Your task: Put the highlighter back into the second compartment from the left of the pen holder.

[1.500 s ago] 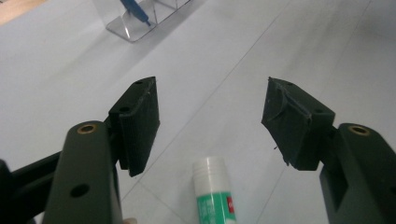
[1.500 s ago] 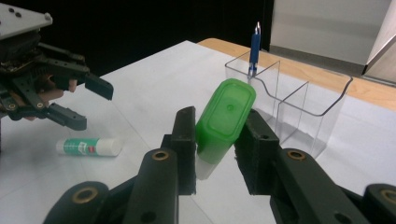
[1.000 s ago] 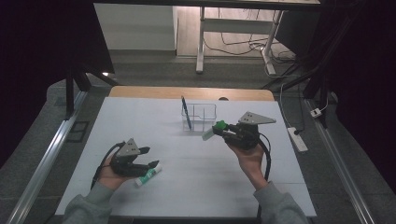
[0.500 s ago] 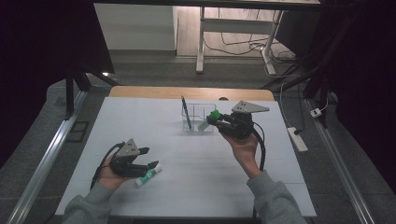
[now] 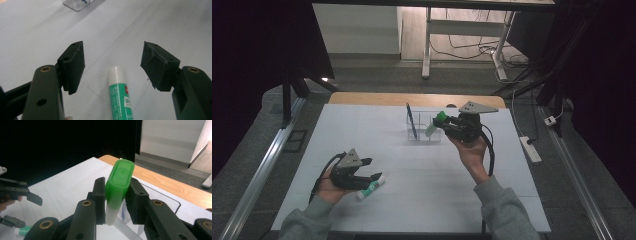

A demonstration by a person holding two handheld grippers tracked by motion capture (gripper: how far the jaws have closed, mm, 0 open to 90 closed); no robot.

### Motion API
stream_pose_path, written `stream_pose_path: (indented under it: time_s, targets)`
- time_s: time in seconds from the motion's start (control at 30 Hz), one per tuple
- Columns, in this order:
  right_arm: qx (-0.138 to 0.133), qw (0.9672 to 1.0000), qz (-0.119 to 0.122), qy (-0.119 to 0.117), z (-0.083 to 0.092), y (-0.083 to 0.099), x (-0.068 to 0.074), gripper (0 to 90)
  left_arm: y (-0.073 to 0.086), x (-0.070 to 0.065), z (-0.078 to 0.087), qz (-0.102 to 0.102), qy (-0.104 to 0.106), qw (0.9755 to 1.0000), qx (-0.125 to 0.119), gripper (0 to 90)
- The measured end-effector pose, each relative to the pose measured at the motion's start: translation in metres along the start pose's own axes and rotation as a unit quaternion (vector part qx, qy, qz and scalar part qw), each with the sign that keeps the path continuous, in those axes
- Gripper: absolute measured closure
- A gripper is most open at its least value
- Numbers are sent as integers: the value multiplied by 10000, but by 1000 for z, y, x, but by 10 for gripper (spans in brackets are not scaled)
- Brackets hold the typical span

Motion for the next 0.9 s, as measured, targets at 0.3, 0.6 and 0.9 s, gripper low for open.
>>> stream_pose_path:
  time_s: [0.3, 0.6, 0.9]
  targets:
    - [15, 9998, -183, 58, -9, -3, -10, 709, 0, 1, -1, 6, 4, 10000, 25, 350]
    - [12, 9995, -243, 179, -24, -11, -19, 721, 1, 1, -2, 5, 13, 10000, 42, 349]
    - [32, 9990, -301, 319, -41, -15, -29, 733, 1, 1, -2, 2, 24, 10000, 42, 349]
Point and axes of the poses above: each handheld gripper's, and its own axes: z roughly backward along the jaws, y roughly out of its underside, x roughly to its left, the point moved 3 cm from there along -z, roughly forward along the jaws, and after that the axes turned 6 degrees about -x, right-handed, at the moved point
